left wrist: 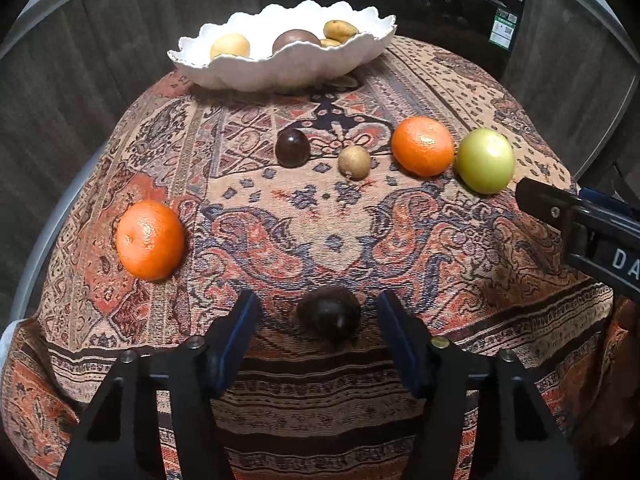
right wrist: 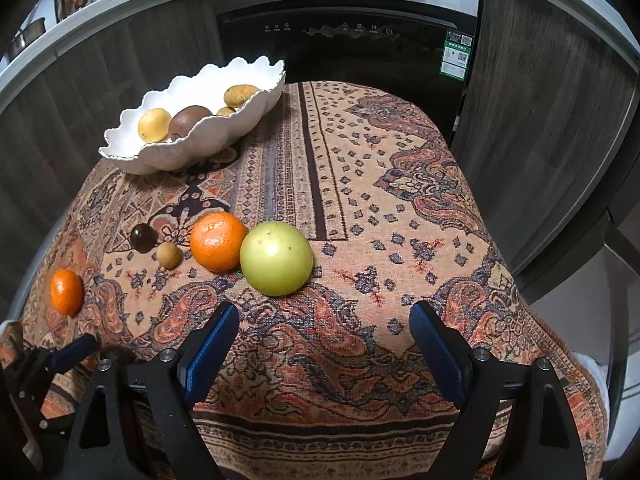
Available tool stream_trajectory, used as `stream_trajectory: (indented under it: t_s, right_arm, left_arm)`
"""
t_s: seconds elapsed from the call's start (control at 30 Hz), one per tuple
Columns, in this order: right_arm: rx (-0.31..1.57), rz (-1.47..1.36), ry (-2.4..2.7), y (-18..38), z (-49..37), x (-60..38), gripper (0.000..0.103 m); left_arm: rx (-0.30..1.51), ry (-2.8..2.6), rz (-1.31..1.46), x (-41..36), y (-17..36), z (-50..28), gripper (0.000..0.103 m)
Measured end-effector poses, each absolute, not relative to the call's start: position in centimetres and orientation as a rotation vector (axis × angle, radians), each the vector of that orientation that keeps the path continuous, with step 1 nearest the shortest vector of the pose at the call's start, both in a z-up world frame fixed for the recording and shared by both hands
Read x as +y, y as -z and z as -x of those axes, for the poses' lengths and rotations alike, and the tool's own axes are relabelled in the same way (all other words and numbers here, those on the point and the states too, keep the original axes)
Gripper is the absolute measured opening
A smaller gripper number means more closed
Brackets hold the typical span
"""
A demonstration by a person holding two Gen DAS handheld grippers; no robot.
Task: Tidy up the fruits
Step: 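Grasp a dark plum with the left tool while the right tool grasps the green apple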
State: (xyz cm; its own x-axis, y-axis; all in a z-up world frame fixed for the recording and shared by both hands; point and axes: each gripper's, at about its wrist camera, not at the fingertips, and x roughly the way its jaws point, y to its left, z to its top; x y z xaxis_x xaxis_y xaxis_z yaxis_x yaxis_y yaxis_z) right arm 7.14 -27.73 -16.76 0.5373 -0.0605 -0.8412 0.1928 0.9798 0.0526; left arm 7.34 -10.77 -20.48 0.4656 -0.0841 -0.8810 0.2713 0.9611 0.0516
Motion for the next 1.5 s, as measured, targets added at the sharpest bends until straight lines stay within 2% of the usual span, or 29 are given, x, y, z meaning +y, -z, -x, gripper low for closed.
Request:
stream_trajectory:
  t_s: [0.1,0.17,0.2,0.93,1.0,1.17,1.3,1.33,1.5]
  right_arm:
    - [0.993,-0.152,0.152,16.8,-7.1,-27.8,0.088]
    - [0.994,-0.157,0.151,16.8,-7.1,-27.8,0.088]
    - [0.994,-0.161,0.151,16.8,-7.1,-27.9,0.088]
    - [1.040,-0.069,0.121,17.3,-10.1,-26.0,0.087]
    - [1.050,-0.062,0.118,17.7,-10.6,-25.9,0.084]
    - [1.085,-0.042,0.097,18.9,-12.1,-25.6,0.065]
    - [1.089,-0.050,0.071,19.6,-12.8,-25.4,0.057]
    - [1.088,-0.058,0.053,19.6,-12.9,-25.3,0.049]
    - [1.083,-0.059,0.059,19.4,-12.6,-25.3,0.049]
  left_arm:
    - [1.062,0.250,-0.190,-11.0,20.4,-7.0,0.045]
    - [1.058,0.263,-0.196,-11.2,20.4,-6.9,0.032]
    - [1.054,0.268,-0.203,-11.4,20.3,-6.8,0.030]
    - [1.019,0.195,-0.146,-9.3,19.3,-9.4,0.029]
    - [1.021,0.189,-0.143,-9.2,19.4,-9.7,0.029]
    - [1.030,0.186,-0.133,-9.0,19.6,-10.3,0.029]
    - [1.036,0.183,-0.129,-8.9,19.7,-10.8,0.029]
    - [1.039,0.184,-0.126,-8.9,19.8,-10.9,0.029]
    - [1.040,0.186,-0.121,-8.9,19.6,-11.1,0.029]
